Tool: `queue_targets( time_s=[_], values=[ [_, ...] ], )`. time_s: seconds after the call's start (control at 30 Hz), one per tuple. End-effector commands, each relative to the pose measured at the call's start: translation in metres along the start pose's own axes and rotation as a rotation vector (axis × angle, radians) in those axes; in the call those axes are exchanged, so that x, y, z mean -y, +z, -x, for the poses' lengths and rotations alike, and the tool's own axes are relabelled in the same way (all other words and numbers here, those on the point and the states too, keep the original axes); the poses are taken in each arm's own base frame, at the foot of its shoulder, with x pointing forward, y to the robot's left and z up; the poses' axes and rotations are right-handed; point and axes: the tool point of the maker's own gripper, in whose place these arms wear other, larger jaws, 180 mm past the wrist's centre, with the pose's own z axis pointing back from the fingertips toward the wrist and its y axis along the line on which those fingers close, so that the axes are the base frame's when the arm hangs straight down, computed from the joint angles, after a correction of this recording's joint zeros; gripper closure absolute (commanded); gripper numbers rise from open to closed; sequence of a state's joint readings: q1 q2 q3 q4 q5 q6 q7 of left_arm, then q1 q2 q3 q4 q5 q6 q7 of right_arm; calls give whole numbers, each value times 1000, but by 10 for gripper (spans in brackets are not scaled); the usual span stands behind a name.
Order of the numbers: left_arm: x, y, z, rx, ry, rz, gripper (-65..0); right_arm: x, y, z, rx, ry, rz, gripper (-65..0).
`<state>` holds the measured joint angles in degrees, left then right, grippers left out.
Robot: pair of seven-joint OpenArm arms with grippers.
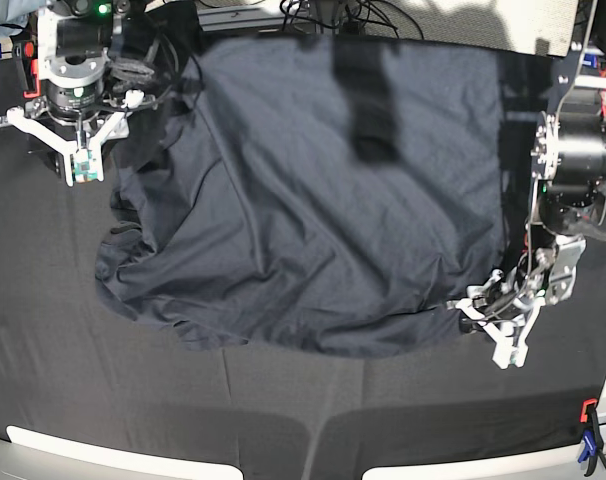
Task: Layout the t-shirt on the table in an organized manner, then fold the t-shirt properly
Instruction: 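Grasp the hem corner with the left gripper and pull it outward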
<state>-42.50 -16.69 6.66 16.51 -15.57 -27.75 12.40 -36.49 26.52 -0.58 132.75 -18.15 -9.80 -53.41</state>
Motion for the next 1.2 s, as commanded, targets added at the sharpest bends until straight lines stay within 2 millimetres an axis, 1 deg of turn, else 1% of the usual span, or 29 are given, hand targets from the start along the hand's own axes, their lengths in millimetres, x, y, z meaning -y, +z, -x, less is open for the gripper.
queue_targets(
  time_s=[0.0, 0.07, 0.1, 0.2, 0.27, 0.33, 0.43, 0.53, 0.63, 0.73, 0.8, 0.97, 1.07, 1.17],
  values=[
    [3, 3, -43, 104, -21, 20, 0, 8, 2, -9, 40, 19, 27, -265],
    [1, 5, -56, 152, -42, 7, 0, 8, 2, -9, 39, 20, 27, -265],
    [-6, 6, -62, 182, -48, -37, 0, 8, 2, -9, 39, 19, 27, -265],
    [-36, 12, -73, 238, -72, -208, 0, 8, 2, -9, 39, 19, 27, -265],
    [-52, 18, -80, 270, -100, -303, 0, 8, 2, -9, 39, 19, 27, -265],
    [-57, 24, -91, 332, -134, -343, 0, 8, 2, -9, 39, 19, 27, -265],
    [-55, 31, -108, 432, -164, -348, 0, 8, 2, -9, 40, 19, 27, -265],
    [-50, 35, -118, 498, -174, -339, 0, 8, 2, -9, 40, 19, 27, -265],
    [-47, 39, -128, 551, -184, -335, 0, 8, 2, -11, 50, 18, 27, -265],
    [-47, 42, -140, 569, -187, -337, 0, 8, 2, -11, 50, 18, 27, -265],
    [-45, 45, -153, 590, -190, -336, 0, 8, 2, -11, 50, 19, 27, -265],
    [-40, 55, -194, 654, -199, -335, 0, 13, 1, -17, 72, 25, 50, -265],
    [-38, 57, -203, 663, -218, -336, 0, 22, 2, -22, 94, 49, 103, -265],
    [-35, 57, -204, 657, -275, -336, 0, 24, 2, -24, 102, 41, 112, -265]
  ],
)
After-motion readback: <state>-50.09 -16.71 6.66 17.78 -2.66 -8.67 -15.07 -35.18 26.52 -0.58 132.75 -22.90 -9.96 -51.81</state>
